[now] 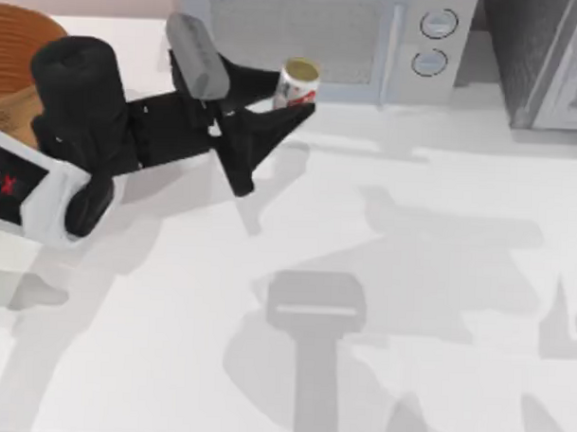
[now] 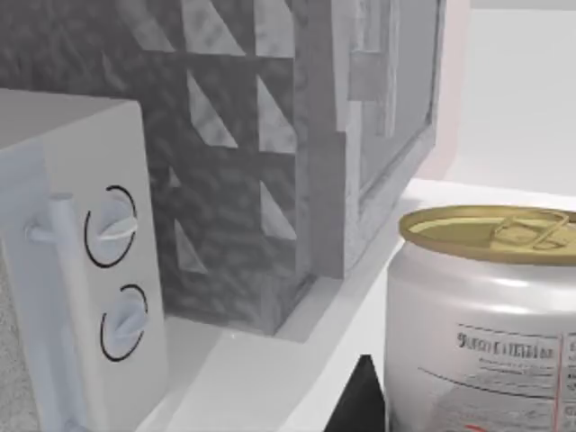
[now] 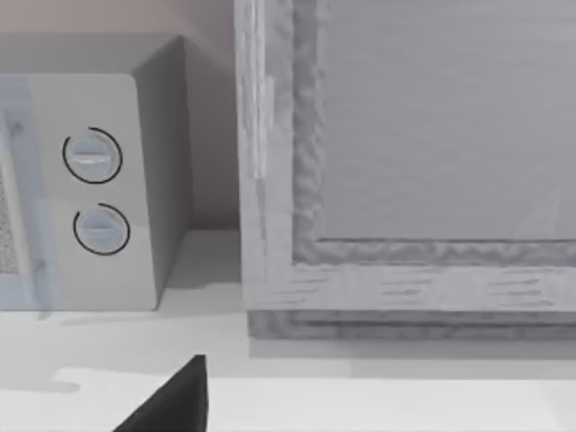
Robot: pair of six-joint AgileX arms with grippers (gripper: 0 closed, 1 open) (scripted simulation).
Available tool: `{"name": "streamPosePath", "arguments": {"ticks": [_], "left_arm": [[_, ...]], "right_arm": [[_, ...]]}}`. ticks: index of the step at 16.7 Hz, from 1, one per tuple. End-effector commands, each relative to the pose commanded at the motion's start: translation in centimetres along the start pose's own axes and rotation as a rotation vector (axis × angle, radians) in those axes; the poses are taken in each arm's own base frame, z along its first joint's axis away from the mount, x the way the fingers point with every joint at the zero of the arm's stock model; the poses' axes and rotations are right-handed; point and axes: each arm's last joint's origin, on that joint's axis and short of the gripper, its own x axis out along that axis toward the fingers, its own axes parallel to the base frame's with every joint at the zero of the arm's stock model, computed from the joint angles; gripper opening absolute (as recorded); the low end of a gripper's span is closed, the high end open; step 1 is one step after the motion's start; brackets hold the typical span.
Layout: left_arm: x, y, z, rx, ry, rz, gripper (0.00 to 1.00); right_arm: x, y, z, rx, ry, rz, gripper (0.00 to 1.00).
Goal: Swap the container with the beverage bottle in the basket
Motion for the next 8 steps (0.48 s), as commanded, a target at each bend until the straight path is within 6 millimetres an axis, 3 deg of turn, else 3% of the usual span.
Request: {"name": "streamPosePath", "arguments": {"ticks": [8], "left_arm": [[3.1, 0.6, -7.9, -0.033, 0.014, -0.199, 0.00]], "right_arm": [[0.0, 0.0, 0.0, 0.000, 0.000, 0.000, 1.00]]}}
